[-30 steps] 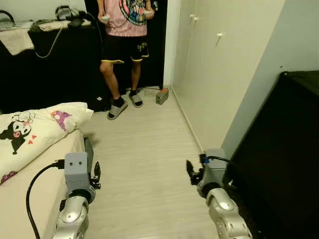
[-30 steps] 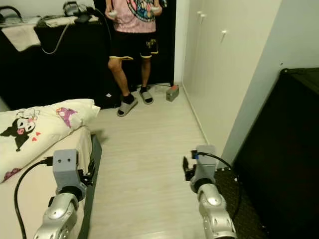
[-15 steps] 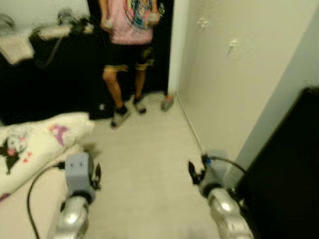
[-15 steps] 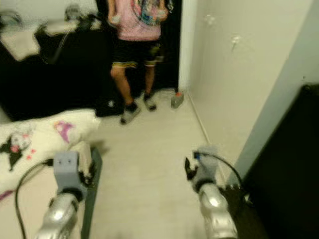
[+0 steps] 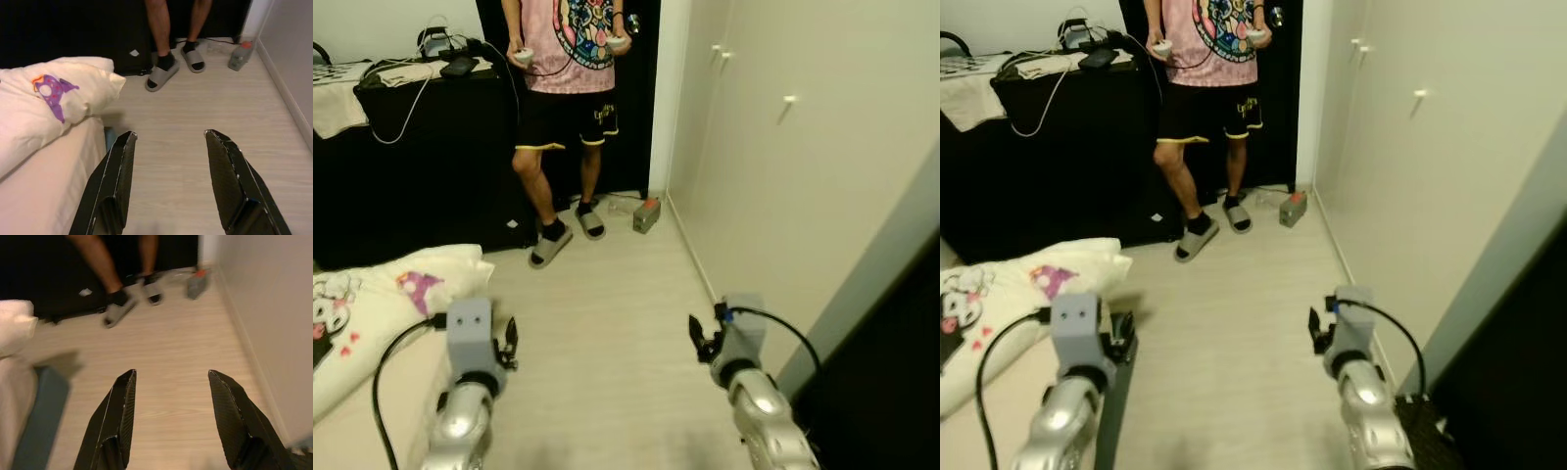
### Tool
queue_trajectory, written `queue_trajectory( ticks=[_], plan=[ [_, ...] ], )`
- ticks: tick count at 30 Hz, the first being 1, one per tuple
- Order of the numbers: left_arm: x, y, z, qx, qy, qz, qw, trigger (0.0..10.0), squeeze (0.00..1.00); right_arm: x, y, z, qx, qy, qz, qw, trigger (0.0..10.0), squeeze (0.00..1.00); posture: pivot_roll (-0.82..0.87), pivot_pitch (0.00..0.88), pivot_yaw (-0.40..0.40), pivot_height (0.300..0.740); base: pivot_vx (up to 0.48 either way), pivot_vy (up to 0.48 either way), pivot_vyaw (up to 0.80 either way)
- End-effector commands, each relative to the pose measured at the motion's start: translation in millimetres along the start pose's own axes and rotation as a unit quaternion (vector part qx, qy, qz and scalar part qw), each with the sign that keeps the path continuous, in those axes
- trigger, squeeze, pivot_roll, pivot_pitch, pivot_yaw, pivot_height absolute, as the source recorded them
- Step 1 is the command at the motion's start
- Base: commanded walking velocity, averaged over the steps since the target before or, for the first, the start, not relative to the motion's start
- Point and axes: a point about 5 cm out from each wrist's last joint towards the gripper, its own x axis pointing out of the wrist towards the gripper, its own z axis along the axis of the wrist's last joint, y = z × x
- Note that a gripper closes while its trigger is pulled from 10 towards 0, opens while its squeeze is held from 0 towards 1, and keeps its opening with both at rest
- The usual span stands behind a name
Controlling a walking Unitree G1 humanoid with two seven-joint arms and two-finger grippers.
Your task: Clean up the room
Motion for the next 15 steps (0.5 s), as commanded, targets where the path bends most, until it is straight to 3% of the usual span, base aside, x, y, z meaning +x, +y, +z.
queue_trajectory(
  ticks=[1, 15],
  plan=[
    [-1.4, -0.4, -2.3, 0.002, 0.007, -0.002, 1.000, 10.0, 0.00, -2.4, -5.6, -4.8, 0.002, 0.011, -0.008, 1.000, 10.0, 0.00, 0.00, 0.077, 0.020, 0.733, 0.390, 0.000, 0.00],
    [-1.3, -0.7, -1.7, 0.002, 0.007, -0.004, 1.000, 10.0, 0.00, -2.6, -6.0, -5.5, 0.004, 0.013, -0.010, 1.000, 10.0, 0.00, 0.00, 0.075, 0.022, 0.733, 0.389, 0.000, 0.00]
  ],
)
